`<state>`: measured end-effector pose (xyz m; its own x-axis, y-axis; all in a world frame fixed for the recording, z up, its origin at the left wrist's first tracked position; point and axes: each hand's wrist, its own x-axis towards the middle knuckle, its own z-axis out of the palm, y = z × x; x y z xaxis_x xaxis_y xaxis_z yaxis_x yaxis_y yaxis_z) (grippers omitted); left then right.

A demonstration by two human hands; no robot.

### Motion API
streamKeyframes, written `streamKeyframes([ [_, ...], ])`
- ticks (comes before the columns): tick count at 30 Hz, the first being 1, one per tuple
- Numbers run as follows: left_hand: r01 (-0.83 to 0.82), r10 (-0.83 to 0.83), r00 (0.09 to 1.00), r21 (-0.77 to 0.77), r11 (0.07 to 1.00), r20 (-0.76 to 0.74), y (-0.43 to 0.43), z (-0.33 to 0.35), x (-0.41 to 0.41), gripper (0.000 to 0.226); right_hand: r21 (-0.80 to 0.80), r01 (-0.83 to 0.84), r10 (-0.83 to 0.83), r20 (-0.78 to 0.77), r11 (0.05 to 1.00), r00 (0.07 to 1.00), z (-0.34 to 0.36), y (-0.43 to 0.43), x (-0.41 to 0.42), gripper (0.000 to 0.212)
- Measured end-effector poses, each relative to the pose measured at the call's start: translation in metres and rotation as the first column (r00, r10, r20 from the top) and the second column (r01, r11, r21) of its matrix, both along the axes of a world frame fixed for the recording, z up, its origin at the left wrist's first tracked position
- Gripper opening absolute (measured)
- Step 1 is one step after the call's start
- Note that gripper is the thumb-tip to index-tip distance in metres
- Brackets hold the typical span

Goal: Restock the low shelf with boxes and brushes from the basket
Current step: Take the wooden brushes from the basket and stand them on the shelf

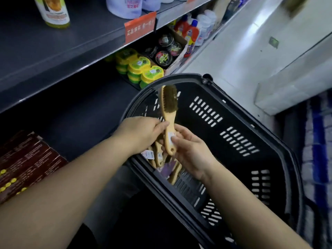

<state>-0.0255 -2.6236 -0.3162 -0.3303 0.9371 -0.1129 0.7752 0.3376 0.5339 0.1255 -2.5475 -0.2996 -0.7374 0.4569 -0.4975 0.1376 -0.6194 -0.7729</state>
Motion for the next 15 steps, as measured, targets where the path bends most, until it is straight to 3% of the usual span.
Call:
streamKeyframes([
  [6, -0.086, 0.036, 0.925, 0.115, 0.99, 0.379, 0.001, 0.004, -0.005, 0.025, 0.261, 0.11, -0.134, 0.074, 0.959, 0.988, 0.008, -0.014, -0.014, 0.018],
  [9, -0.072, 0.032, 0.928, 0.094, 0.993, 0.37, -0.001, 0.011, -0.003, 0.023, 0.369, 0.086, -0.162, 0.182, 0.925, 0.97, 0.007, 0.003, -0.013, 0.025],
  [12, -0.033, 0.011, 0.956, 0.07, 0.997, 0.293, 0.002, 0.012, -0.001, 0.017, 0.371, 0.042, -0.16, 0.294, 0.928, 0.942, -0.011, 0.029, -0.006, 0.022],
  [15, -0.02, -0.005, 0.962, 0.092, 0.996, 0.272, 0.002, 0.012, -0.001, 0.012, 0.377, -0.247, 0.005, 0.539, 0.893, 0.842, -0.058, 0.049, -0.006, 0.016],
])
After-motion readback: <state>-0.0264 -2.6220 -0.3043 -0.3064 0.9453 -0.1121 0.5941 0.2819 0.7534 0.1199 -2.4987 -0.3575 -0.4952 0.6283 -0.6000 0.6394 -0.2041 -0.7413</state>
